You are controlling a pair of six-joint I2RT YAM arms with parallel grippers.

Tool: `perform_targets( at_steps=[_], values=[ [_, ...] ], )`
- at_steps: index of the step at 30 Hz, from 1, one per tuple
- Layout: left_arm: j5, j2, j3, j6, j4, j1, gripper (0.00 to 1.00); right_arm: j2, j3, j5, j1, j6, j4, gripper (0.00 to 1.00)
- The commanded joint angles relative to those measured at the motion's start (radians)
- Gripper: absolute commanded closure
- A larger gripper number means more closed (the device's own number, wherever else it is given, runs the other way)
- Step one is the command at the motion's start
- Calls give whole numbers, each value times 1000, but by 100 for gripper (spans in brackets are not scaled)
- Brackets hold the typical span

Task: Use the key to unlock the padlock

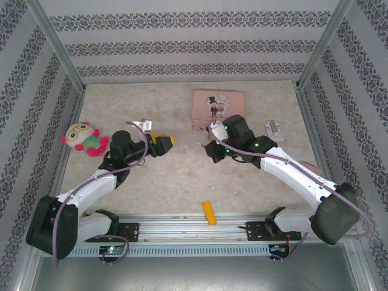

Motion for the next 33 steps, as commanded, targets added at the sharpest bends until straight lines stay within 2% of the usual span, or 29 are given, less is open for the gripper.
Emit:
perform_targets(
  at_steps=[1, 8, 18, 22, 26, 29, 33],
  values=[
    [58, 52, 51, -3, 79, -58, 24, 13, 39, -24, 18, 8, 26, 100],
    [123, 156, 103, -38, 150, -109, 38, 30, 40, -27, 34, 13, 42, 100],
    [197, 319, 169, -112, 270, -149, 50, 50, 35, -25, 41, 14, 83, 100],
    [193, 333, 165, -113, 272, -151, 53, 51, 32, -22, 41, 14, 94, 100],
    [181, 328, 161, -93, 236, -151, 61, 49, 26, -22, 42, 15, 109, 100],
    [175, 327, 159, -86, 229, -152, 70, 51, 23, -29, 41, 17, 114, 100],
    [171, 330, 165, -88, 236, -151, 75, 56, 23, -34, 41, 20, 116, 100]
  ],
)
